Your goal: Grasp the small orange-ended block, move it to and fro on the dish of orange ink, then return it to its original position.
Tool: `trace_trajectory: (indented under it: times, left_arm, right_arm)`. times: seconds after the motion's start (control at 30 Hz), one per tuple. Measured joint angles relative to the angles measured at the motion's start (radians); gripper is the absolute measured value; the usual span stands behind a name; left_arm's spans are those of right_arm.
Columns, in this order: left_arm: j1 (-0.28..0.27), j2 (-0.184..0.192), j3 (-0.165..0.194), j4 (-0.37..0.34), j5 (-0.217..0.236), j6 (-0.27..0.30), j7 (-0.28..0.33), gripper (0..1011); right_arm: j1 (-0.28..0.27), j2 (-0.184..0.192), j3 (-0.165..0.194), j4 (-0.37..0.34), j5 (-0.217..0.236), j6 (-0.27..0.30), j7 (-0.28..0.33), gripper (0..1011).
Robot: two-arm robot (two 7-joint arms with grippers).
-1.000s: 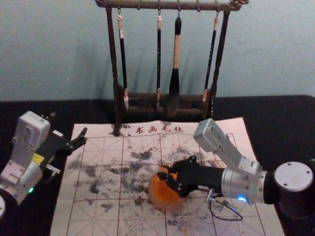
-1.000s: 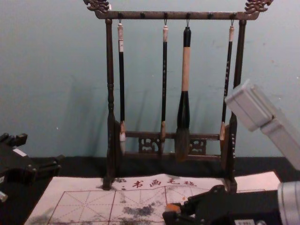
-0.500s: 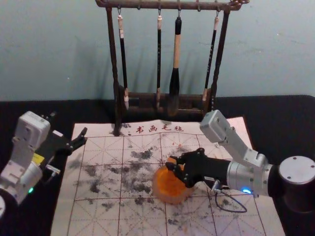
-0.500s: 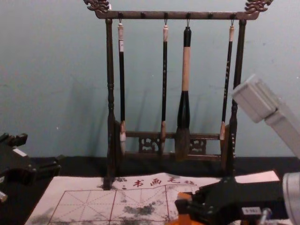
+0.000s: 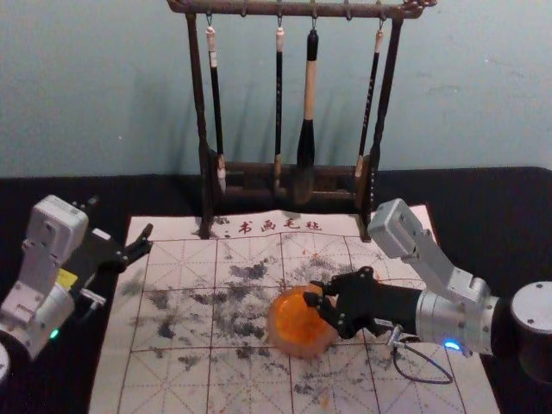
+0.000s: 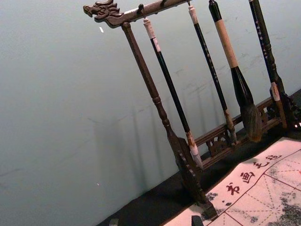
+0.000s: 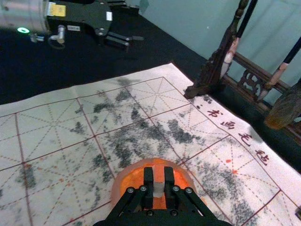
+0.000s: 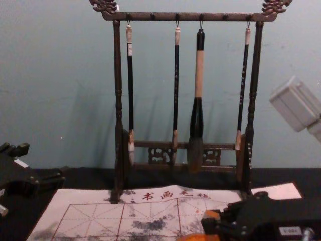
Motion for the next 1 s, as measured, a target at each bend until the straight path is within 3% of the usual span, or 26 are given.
trace_trajectory:
  times: [0.17,0.47,1.0]
  left_arm:
    - [0.000,0.000,0.000,0.000,0.000,0.000,0.000,1001]
    - [0.000,0.000,0.000,0.000,0.000,0.000,0.000,1001]
    - [0.000,0.000,0.000,0.000,0.000,0.000,0.000,1001]
  right_arm:
    - [-0.018,0.022,0.001,-0.032,0.008,0.001,0.013,80]
    - [-0.018,0.023,-0.018,-0.044,0.006,0.000,0.024,80]
    - [0.043,-0.034,-0.050,0.021,-0.027,0.013,0.013,80]
